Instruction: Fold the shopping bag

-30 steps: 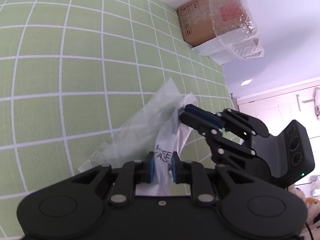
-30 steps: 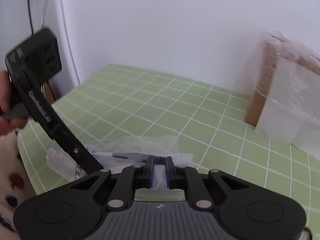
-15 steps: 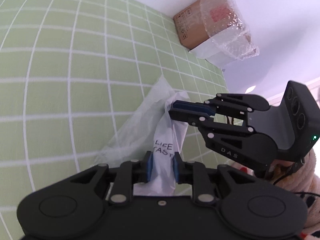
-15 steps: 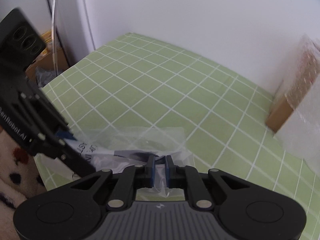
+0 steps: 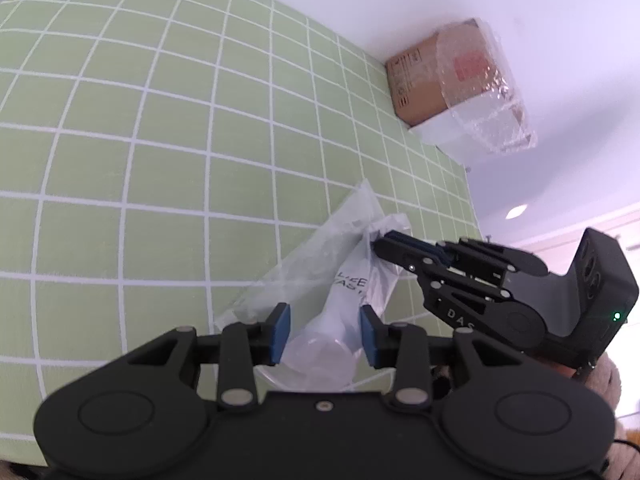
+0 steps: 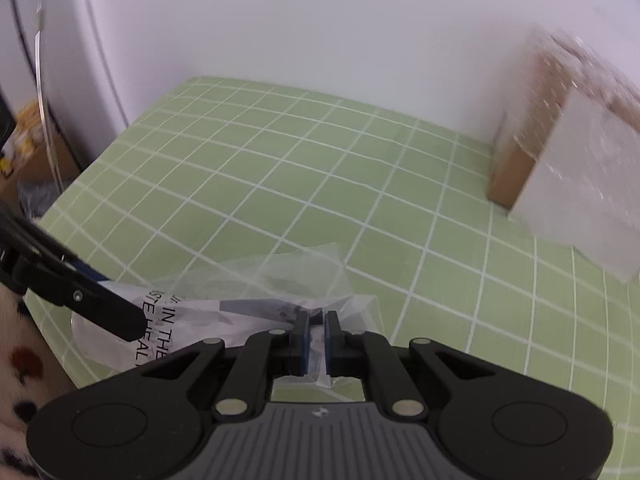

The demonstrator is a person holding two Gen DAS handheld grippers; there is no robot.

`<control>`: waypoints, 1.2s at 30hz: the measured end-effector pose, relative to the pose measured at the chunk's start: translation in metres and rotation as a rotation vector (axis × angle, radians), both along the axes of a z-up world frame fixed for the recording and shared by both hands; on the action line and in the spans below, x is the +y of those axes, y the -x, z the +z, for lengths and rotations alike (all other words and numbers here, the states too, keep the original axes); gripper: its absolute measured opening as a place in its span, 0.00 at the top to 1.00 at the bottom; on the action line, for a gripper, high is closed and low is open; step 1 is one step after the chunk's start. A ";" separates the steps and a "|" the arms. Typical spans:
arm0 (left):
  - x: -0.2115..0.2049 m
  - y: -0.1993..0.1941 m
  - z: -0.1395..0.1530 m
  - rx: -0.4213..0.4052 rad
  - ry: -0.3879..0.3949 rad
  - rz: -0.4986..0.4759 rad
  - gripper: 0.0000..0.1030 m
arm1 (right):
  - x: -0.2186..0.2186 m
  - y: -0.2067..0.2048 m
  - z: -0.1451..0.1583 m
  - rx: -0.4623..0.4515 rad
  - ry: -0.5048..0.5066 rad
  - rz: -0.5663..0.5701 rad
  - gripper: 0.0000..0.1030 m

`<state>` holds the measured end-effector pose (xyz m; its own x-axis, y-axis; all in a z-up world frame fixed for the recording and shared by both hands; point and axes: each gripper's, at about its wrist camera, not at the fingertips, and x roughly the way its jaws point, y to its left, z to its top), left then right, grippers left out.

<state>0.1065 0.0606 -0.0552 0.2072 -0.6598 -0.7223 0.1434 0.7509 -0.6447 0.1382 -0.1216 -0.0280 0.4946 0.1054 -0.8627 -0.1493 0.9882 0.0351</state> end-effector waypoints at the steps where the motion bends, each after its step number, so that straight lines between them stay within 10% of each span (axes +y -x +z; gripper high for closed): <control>1: 0.001 0.000 0.000 -0.001 0.000 0.007 0.60 | -0.001 0.001 0.000 0.001 -0.005 -0.012 0.94; 21: 0.031 0.010 0.002 0.005 0.029 0.140 0.53 | -0.005 0.021 0.001 0.002 -0.036 -0.100 0.95; 26: 0.032 0.030 0.040 -0.235 -0.138 0.188 0.49 | -0.004 0.022 0.001 -0.006 -0.035 -0.102 0.95; 33: -0.054 0.072 0.062 -0.724 -0.429 -0.254 0.48 | -0.010 0.020 0.001 0.003 -0.065 -0.101 0.95; 36: -0.073 0.075 0.048 -0.774 -0.507 -0.317 0.48 | -0.014 0.019 0.000 0.006 -0.085 -0.089 0.95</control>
<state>0.0313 -0.0126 -0.0077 0.6099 -0.4150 -0.6751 0.6340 0.7667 0.1014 0.1192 -0.1353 -0.0277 0.5002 0.1343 -0.8554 -0.0610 0.9909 0.1200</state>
